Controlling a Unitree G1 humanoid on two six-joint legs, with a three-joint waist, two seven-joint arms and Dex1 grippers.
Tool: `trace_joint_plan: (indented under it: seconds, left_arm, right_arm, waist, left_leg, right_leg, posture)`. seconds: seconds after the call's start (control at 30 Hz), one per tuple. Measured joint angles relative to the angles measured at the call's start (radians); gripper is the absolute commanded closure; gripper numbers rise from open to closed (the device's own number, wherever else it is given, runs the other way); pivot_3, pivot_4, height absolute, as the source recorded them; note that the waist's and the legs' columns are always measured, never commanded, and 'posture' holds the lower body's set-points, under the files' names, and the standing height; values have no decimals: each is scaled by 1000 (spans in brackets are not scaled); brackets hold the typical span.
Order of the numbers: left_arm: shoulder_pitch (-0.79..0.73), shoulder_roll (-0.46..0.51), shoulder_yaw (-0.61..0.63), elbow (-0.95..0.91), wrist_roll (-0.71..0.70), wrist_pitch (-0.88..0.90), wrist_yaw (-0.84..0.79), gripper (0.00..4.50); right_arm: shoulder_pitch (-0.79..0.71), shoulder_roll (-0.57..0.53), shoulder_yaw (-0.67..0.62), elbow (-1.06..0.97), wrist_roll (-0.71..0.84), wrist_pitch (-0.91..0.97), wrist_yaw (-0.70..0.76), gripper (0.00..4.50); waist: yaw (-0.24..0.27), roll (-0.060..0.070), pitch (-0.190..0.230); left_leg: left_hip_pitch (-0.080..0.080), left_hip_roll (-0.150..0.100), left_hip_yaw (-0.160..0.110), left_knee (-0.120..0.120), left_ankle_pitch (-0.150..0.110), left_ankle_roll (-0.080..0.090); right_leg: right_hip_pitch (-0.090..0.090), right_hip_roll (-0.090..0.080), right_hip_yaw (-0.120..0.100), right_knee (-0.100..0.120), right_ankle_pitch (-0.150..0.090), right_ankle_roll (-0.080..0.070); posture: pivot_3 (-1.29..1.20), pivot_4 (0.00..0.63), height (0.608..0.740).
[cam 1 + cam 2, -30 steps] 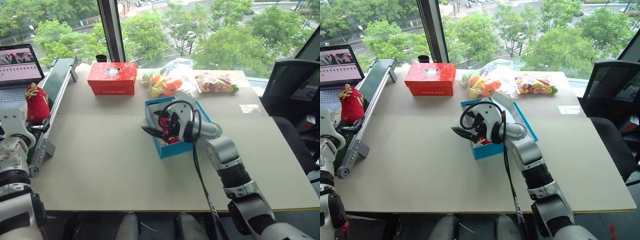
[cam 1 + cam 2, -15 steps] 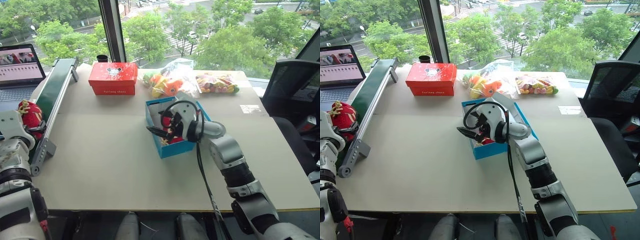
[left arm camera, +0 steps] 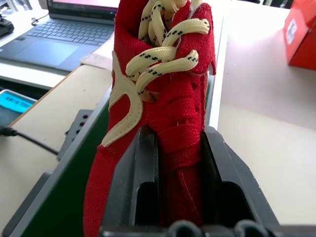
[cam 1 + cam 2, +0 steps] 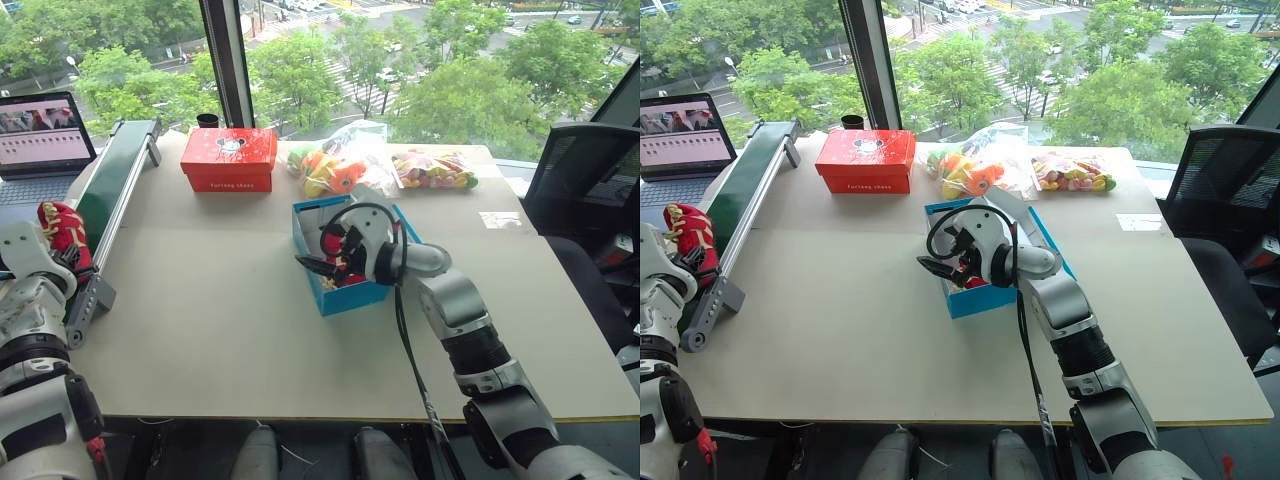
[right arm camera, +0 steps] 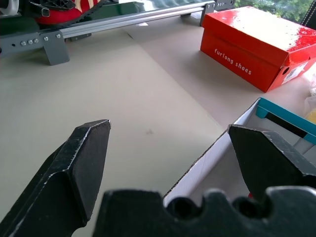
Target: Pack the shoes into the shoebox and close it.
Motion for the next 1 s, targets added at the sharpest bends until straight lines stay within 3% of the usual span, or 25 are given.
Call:
trace_joint_plan:
  seconds: [0.17, 0.3, 0.5, 0.7, 1.0]
  left_arm:
    - [0, -72, -40, -319, -28, 74, -3, 3607]
    - [-9, -192, -113, -628, -114, 217, -20, 3607]
    - [-55, -338, -252, -875, -202, 443, -12, 3607]
    - [-140, -467, -303, -984, -265, 533, 13, 3607]
    - [-74, -576, -338, -1112, -288, 638, 69, 3607]
  right_arm:
    - [-13, 41, -59, 6, 51, 65, -31, 0]
    - [-113, 161, -286, 23, 272, 280, -162, 0]
    - [-216, 198, -580, 114, 515, 463, -346, 0]
    - [-212, 142, -526, 116, 518, 502, -365, 0]
    - [-177, 157, -513, 115, 532, 502, -390, 0]
  waist:
    - [1, -2, 1]
    - [-1, -2, 1]
    - [-6, -2, 1]
    - [-23, -1, 1]
    - [-33, -1, 1]
  left_leg:
    - [-5, 0, -1, 0, 0, 0]
    - [-5, 0, -1, 0, 0, 0]
    - [-6, -1, -1, 0, 0, 0]
    - [-6, -1, 0, -2, 0, 0]
    - [-7, -1, 0, -1, 0, 1]
  right_leg:
    - [-3, 0, 0, 0, 0, 0]
    - [-3, -1, 0, 0, 0, -1]
    - [-3, -1, 0, -1, 0, -1]
    - [-4, -1, 1, -1, 0, 0]
    - [-4, -1, 2, -2, 0, 0]
  posture:
    - [0, 150, 739]
    - [0, 150, 739]
    - [0, 150, 739]
    - [0, 150, 739]
    - [0, 150, 739]
